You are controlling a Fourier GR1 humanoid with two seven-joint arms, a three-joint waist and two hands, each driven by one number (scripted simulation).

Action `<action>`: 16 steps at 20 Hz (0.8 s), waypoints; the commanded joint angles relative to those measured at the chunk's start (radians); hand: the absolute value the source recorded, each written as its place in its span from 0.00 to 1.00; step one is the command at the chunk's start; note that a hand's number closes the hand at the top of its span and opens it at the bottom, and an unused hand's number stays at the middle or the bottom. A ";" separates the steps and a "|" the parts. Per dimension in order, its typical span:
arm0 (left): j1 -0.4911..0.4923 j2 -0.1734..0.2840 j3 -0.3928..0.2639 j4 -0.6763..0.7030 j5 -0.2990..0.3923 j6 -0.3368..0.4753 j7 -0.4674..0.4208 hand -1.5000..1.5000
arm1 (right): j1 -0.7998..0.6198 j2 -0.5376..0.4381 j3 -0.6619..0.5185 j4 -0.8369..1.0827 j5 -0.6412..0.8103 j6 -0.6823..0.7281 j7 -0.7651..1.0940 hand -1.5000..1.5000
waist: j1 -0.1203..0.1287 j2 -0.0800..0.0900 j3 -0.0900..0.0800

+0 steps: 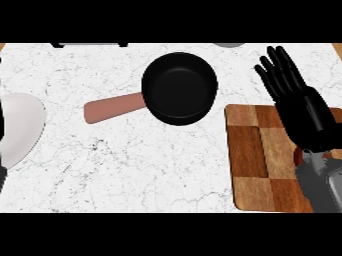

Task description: Pick the bell pepper from the cutting board and place it in the pot

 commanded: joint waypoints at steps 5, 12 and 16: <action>0.068 -0.025 -0.047 0.035 0.021 -0.014 0.128 0.50 | 0.160 -0.278 -0.324 0.143 0.096 -0.036 -0.101 1.00 | -0.039 -0.010 -0.005; 0.098 -0.054 -0.110 -0.024 0.062 -0.040 0.258 0.50 | 0.328 -0.354 -0.450 0.393 0.300 -0.160 -0.409 0.00 | -0.008 -0.016 -0.003; 0.047 -0.075 -0.118 0.003 0.030 -0.032 0.294 0.50 | 0.377 -0.356 -0.495 0.441 0.265 -0.037 -0.639 0.00 | -0.002 -0.016 -0.007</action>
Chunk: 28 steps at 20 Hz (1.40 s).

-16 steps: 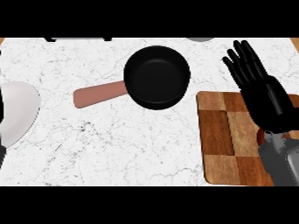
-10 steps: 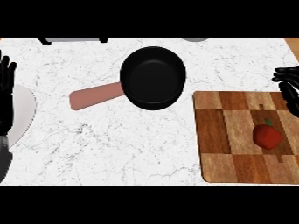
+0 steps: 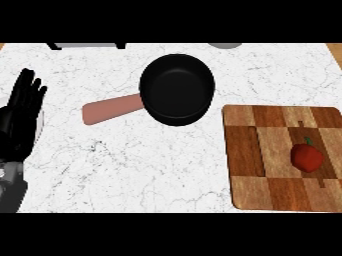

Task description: Pick the bell pepper from the cutting board and place it in the pot

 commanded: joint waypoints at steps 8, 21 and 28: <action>-0.001 -0.012 0.010 -0.019 -0.015 -0.028 0.057 0.50 | 0.135 -0.211 0.050 -0.231 0.053 0.226 0.252 0.00 | 0.011 -0.009 -0.006; -0.064 -0.062 0.015 0.069 -0.043 -0.043 0.037 0.50 | -0.046 -0.270 0.369 -0.420 0.163 0.437 0.826 0.00 | 0.028 -0.001 -0.004; -0.034 -0.100 0.038 0.029 -0.088 -0.058 0.056 0.50 | -0.081 -0.124 0.364 -0.459 0.222 0.466 0.938 0.00 | 0.020 -0.004 -0.003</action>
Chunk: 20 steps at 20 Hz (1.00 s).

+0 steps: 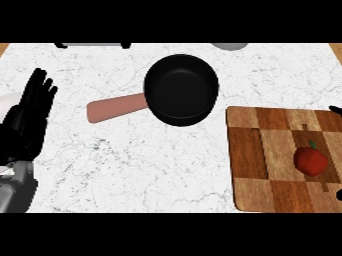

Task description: Pick the bell pepper from the cutting board and place it in the pot

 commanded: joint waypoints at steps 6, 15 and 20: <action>-0.045 -0.048 0.042 0.043 -0.034 -0.047 0.013 0.50 | -0.019 0.110 0.008 0.008 0.131 0.068 0.091 0.00 | -0.006 0.000 0.000; -0.012 -0.054 0.101 -0.006 -0.051 -0.098 0.042 0.50 | -0.050 0.249 0.031 0.063 0.307 0.054 0.099 0.00 | -0.003 0.000 0.000; -0.055 -0.063 0.132 0.032 -0.082 -0.110 0.053 0.50 | -0.087 0.272 0.002 0.229 0.389 0.057 -0.039 0.00 | -0.003 0.001 0.001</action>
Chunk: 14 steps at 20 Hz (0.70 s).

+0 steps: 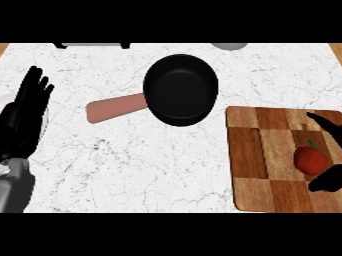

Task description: Pick the bell pepper from the cutting board and place it in the pot

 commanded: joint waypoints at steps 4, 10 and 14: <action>-0.051 0.001 0.072 0.060 0.003 -0.064 -0.019 0.50 | -0.024 0.037 -0.044 0.126 0.101 0.004 -0.096 0.00 | -0.001 0.000 0.000; 0.013 -0.030 0.068 -0.030 -0.022 -0.070 0.016 0.50 | -0.058 0.064 -0.076 0.134 0.117 0.070 -0.077 0.00 | 0.000 0.000 0.000; -0.033 -0.079 0.032 0.077 -0.062 -0.033 -0.030 0.50 | 0.011 0.066 0.041 0.120 0.245 -0.036 -0.241 1.00 | -0.005 0.001 0.000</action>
